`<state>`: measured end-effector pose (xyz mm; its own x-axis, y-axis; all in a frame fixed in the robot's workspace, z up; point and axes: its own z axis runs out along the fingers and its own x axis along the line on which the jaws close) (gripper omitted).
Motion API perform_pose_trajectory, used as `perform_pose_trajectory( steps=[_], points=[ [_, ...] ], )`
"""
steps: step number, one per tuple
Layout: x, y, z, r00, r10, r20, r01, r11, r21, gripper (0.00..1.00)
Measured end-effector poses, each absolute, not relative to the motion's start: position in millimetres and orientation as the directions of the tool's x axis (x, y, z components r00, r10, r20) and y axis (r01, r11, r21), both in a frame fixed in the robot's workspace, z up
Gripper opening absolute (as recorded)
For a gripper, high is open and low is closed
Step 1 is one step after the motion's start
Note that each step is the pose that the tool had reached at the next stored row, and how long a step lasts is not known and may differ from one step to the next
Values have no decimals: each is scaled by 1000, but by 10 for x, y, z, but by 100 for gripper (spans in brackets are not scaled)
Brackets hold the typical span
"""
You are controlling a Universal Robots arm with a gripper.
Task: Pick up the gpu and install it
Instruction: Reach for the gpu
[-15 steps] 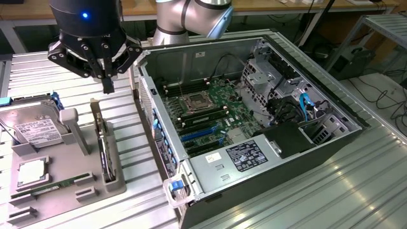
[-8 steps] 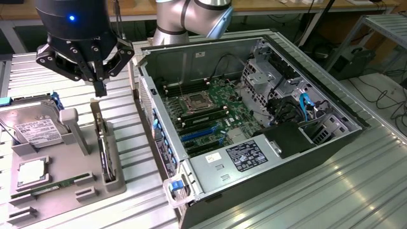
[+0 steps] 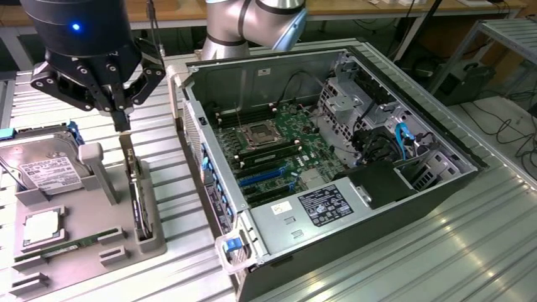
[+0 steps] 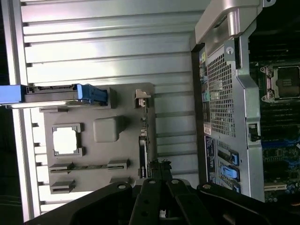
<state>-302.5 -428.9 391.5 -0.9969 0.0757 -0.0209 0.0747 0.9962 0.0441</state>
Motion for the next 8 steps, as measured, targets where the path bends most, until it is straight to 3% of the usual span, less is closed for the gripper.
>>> perform_pose_trajectory(
  steps=[8],
  points=[
    [-3199,-4325,3913,-997,75,-21,74,996,44,11]
  ],
)
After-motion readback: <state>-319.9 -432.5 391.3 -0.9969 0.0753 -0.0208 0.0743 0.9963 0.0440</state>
